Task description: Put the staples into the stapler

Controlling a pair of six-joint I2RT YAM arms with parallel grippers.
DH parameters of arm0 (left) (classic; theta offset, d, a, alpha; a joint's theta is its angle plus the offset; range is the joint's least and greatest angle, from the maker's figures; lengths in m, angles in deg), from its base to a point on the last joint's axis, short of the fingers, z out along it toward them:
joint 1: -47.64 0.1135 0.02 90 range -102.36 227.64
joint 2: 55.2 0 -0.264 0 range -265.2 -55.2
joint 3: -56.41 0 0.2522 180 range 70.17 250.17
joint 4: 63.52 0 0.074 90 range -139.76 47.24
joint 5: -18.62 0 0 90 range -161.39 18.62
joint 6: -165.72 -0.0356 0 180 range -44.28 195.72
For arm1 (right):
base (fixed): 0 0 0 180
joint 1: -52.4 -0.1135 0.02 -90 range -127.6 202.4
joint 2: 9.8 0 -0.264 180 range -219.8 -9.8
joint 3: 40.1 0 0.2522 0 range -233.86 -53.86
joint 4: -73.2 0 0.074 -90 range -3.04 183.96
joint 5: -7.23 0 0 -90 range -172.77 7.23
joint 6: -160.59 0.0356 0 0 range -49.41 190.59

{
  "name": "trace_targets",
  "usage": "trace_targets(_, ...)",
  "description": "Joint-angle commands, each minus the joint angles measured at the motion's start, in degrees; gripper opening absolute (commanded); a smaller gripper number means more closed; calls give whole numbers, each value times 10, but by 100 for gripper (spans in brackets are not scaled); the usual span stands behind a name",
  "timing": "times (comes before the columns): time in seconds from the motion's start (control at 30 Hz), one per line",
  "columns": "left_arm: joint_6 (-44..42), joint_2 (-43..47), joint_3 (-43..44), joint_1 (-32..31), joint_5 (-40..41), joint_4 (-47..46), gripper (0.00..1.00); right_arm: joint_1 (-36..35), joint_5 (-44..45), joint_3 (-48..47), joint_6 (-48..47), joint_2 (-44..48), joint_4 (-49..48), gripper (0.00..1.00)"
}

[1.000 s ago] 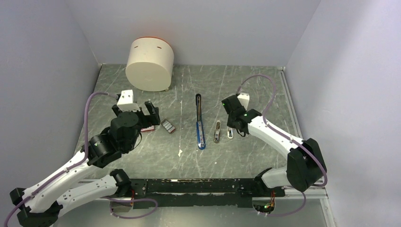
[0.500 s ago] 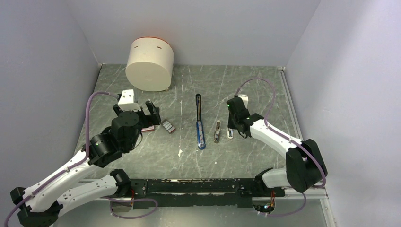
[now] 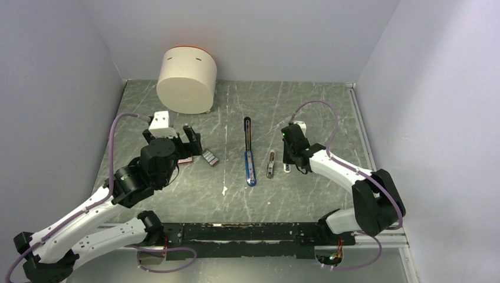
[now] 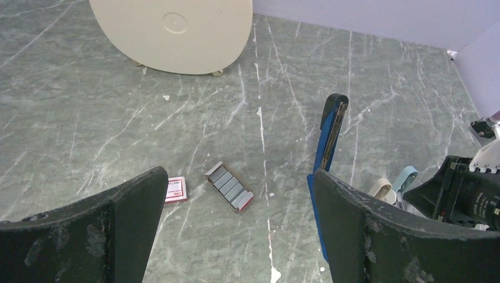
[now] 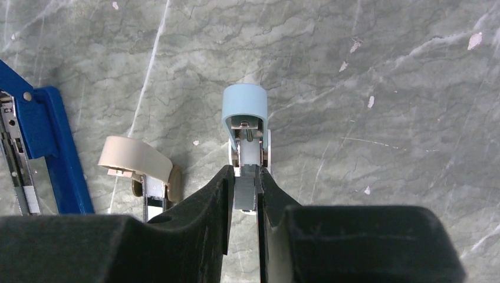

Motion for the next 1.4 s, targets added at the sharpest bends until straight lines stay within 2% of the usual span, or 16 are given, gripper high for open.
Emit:
trace_targets(0.0,0,-2,8,4,-6,-15,97,4,0,8,-13,-9,-16,22)
trace_targets(1.37,1,0,5,4,-4,-12,97,6,-3,13,-72,-31,-32,22)
